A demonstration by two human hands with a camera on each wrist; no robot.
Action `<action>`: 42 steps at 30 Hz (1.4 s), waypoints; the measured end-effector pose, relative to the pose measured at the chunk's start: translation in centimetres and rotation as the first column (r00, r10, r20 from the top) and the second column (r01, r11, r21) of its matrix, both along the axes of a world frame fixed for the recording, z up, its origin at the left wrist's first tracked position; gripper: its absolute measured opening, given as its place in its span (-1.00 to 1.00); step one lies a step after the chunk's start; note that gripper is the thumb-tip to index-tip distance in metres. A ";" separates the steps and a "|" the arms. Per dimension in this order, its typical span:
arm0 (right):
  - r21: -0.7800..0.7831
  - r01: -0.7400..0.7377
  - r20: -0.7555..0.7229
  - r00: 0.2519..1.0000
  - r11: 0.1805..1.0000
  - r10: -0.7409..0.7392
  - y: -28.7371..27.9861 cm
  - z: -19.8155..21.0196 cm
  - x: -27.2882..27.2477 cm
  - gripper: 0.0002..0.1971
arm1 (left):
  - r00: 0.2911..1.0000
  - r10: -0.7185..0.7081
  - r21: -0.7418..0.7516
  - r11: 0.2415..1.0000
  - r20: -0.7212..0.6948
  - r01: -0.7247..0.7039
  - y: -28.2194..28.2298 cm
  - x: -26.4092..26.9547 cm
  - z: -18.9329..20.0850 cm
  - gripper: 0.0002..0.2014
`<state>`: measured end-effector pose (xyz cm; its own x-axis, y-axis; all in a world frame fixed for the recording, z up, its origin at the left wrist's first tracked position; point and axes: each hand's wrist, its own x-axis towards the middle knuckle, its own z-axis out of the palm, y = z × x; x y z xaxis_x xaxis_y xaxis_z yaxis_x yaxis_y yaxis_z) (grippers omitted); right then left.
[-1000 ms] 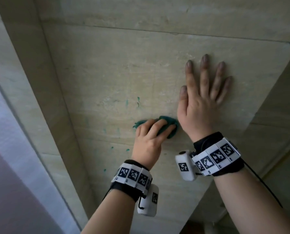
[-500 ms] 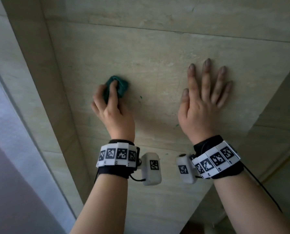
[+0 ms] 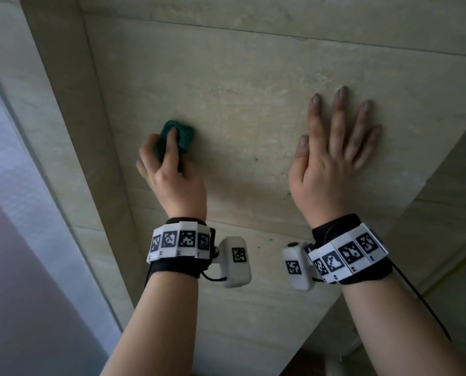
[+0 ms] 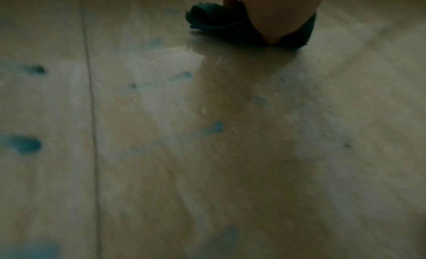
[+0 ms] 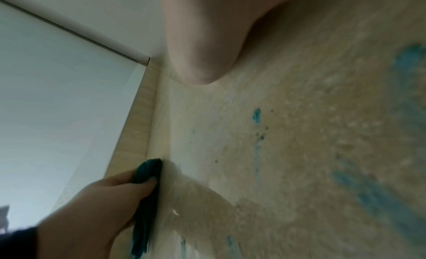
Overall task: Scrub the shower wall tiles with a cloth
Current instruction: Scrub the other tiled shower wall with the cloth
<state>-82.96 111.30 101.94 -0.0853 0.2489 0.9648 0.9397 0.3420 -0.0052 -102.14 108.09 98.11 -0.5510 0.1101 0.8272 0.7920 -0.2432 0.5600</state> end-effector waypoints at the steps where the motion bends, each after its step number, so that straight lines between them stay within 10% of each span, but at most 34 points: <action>1: -0.007 0.000 0.003 1.000 1.000 0.000 0.0 -0.1 -0.1 -0.51 | 0.997 -0.013 0.006 1.000 0.075 0.013 0.0 0.7 0.2 -0.52; 11: -0.025 -0.017 0.012 1.000 1.000 0.017 0.0 -0.3 0.0 -0.51 | 0.820 -0.200 -0.138 0.979 -0.537 0.149 -0.6 4.6 -0.3 -0.60; 15: -0.016 -0.012 0.029 1.000 1.000 0.012 0.1 -0.4 0.3 -0.51 | 0.996 0.001 -0.059 0.998 -0.085 -0.006 -0.6 -0.5 1.1 -0.56; 20: -0.001 -0.007 0.025 1.000 1.000 0.008 0.4 -0.7 0.2 -0.51 | 0.957 -0.106 0.054 0.994 0.271 0.095 -0.3 0.3 2.4 -0.62; 28: -0.010 -0.038 0.037 0.999 0.999 0.038 0.5 -0.7 0.6 -0.52 | 0.889 -0.380 -0.069 0.924 -0.256 0.376 0.5 7.4 0.3 -0.61; 42: -0.002 -0.032 0.028 0.999 0.999 0.032 0.4 -1.0 0.3 -0.52 | 0.725 -0.404 -0.304 0.912 -0.558 0.274 -0.2 4.9 -2.4 -0.70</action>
<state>-82.62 111.73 100.94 -0.1200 0.2467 0.9616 0.9280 0.3719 0.0203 -97.21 107.89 95.67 0.1534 0.3792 0.9125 0.8616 -0.5035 0.0644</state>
